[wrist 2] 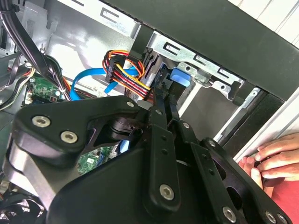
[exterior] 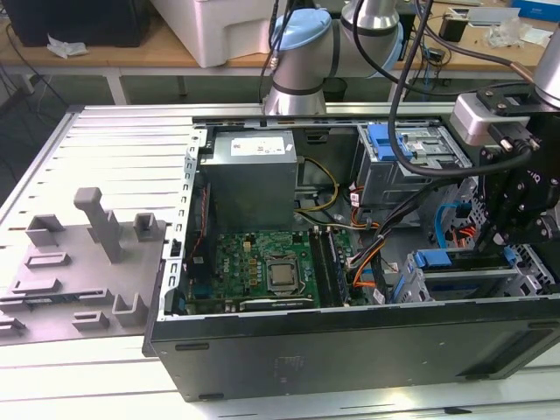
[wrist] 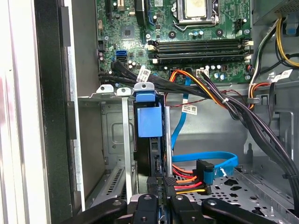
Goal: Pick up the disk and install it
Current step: 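Insert the first disk wire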
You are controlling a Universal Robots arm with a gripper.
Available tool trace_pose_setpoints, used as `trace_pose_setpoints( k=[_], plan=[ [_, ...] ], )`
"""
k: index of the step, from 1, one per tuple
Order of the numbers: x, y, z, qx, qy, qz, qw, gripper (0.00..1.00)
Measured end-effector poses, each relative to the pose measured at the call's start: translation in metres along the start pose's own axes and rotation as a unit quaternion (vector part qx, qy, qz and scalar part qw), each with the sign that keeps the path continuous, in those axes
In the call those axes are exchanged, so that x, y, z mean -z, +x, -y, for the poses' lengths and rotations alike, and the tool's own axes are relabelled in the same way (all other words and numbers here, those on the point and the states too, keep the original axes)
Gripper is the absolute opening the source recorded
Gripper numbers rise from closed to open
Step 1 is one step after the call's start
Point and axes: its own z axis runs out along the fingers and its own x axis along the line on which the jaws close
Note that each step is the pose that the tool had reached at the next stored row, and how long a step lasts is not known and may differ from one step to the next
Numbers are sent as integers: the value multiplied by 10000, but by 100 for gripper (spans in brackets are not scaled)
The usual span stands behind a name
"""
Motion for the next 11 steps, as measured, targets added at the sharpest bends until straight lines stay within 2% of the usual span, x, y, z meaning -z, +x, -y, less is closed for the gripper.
trace_pose_setpoints(
  k=[11],
  plan=[
    [-17,-1,0,0,0,-1,10000,16]
  ],
)
